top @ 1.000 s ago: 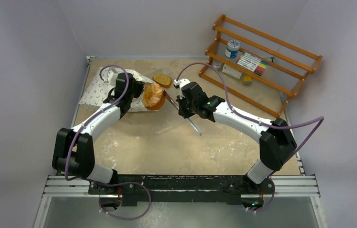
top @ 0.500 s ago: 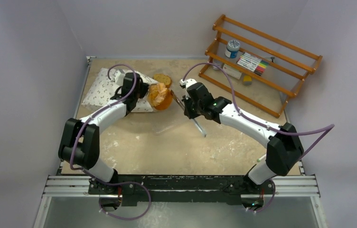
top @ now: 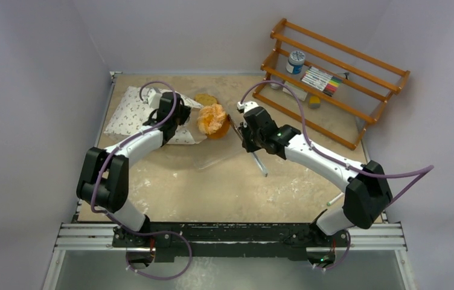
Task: Take the fake bread out of the paper bag
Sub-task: Take out the fake bread from the paper bag, then place the fake bread in the container.
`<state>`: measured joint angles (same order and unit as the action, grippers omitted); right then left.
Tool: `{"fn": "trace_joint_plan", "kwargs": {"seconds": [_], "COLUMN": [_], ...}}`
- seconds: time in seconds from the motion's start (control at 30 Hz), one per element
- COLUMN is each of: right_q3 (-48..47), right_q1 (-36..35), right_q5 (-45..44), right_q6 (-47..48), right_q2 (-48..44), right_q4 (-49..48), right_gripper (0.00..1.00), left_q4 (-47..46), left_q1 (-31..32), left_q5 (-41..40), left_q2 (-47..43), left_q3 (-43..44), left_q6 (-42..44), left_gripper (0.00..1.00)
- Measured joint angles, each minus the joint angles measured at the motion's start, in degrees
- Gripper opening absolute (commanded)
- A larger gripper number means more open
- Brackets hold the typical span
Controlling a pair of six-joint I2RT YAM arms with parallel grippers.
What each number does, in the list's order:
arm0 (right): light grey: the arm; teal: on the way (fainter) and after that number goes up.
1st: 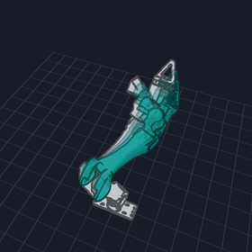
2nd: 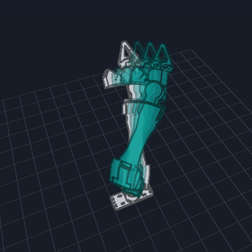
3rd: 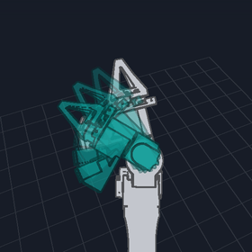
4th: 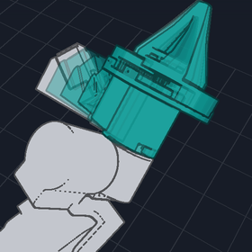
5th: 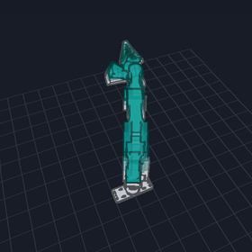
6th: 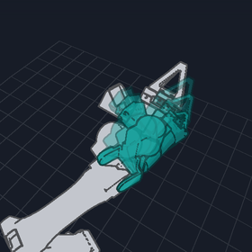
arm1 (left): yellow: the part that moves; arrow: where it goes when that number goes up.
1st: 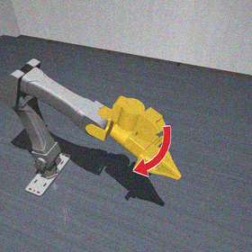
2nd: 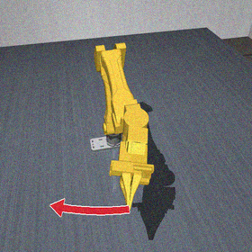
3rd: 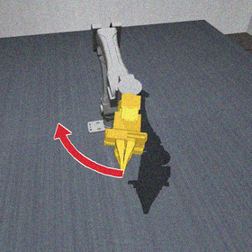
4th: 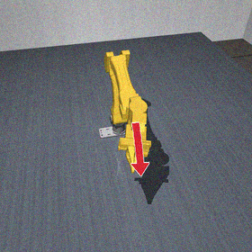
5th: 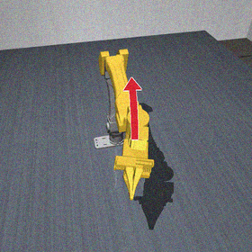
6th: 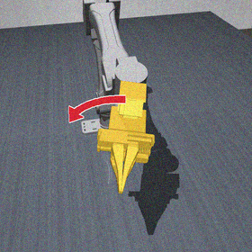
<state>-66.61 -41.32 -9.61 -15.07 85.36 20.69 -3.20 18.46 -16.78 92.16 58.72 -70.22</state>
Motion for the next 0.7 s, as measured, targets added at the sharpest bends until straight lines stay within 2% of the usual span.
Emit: {"fn": "trace_joint_plan", "kwargs": {"seconds": [0.7], "right_q3": [7.0], "right_q1": [0.9], "right_q5": [-0.6], "right_q6": [-3.1], "right_q2": [-0.1], "right_q4": [-1.8], "right_gripper": [0.00], "left_q4": [2.7], "left_q1": [0.0], "left_q5": [-1.4], "left_q2": [-1.9], "left_q3": [-0.6], "left_q6": [2.4], "left_gripper": [0.00]}}
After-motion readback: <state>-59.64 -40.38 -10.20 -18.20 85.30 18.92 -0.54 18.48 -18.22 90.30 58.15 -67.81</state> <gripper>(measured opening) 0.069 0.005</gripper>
